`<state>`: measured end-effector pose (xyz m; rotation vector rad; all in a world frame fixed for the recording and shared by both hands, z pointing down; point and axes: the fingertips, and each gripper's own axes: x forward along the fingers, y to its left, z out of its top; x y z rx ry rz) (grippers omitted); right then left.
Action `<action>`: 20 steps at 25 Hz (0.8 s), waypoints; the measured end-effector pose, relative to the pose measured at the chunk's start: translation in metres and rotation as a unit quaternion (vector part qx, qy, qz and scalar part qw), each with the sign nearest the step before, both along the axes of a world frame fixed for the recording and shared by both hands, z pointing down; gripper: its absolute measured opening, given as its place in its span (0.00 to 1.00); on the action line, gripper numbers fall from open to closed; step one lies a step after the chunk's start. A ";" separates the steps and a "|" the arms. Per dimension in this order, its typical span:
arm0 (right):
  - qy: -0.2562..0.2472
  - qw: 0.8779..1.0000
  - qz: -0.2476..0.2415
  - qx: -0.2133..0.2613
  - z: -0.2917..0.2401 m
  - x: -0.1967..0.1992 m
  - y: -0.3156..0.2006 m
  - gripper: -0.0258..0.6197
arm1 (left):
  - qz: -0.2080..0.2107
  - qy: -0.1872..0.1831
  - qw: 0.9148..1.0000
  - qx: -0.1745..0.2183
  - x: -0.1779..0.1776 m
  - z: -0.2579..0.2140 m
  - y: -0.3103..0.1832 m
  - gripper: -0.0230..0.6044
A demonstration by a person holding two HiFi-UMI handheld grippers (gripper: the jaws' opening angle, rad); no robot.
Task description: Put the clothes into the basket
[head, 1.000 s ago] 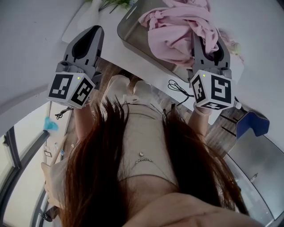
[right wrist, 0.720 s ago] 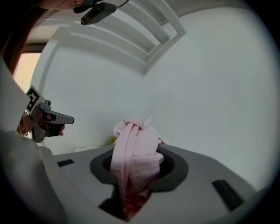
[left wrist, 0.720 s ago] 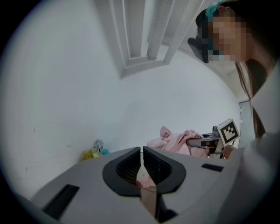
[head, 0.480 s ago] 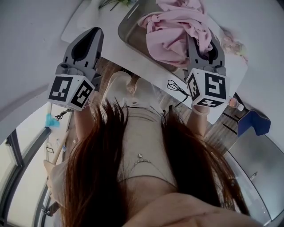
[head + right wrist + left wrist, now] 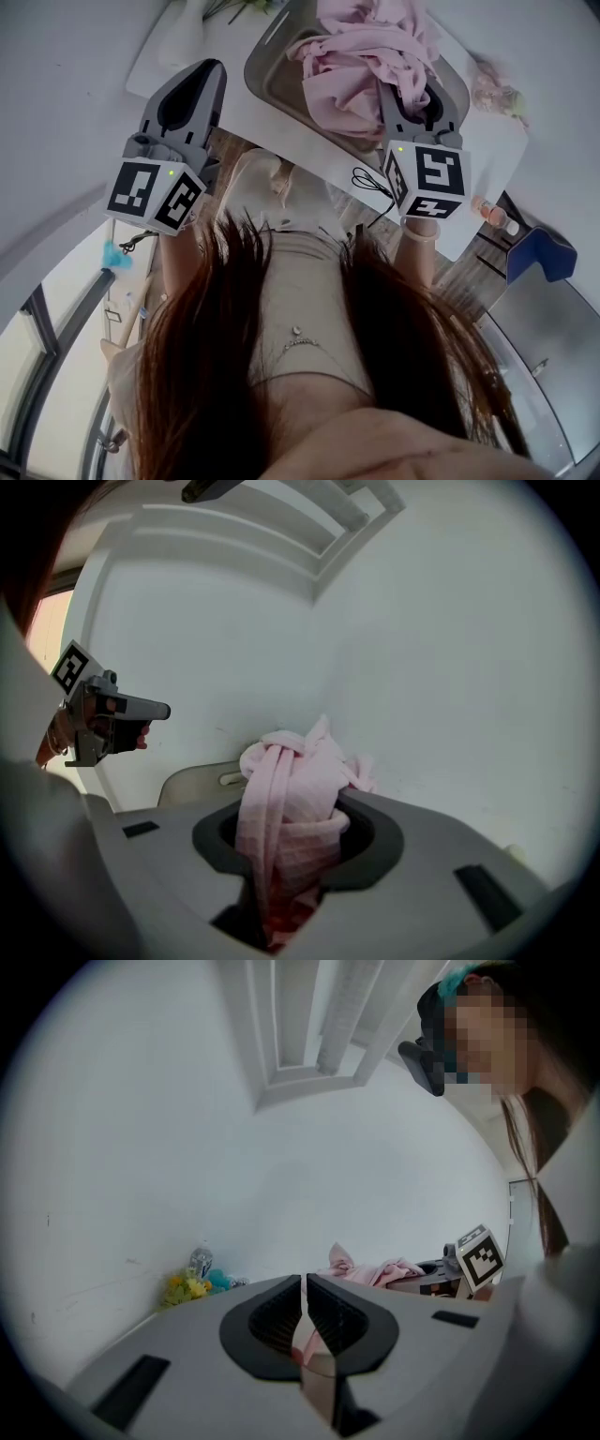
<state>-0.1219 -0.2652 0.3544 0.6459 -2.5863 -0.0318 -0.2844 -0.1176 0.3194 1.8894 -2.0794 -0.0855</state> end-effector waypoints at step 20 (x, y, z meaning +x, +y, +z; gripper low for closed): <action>0.168 0.976 -0.042 -0.128 0.104 -0.009 0.009 0.28 | 0.007 0.006 1.000 -0.010 -0.005 0.001 -0.019 0.05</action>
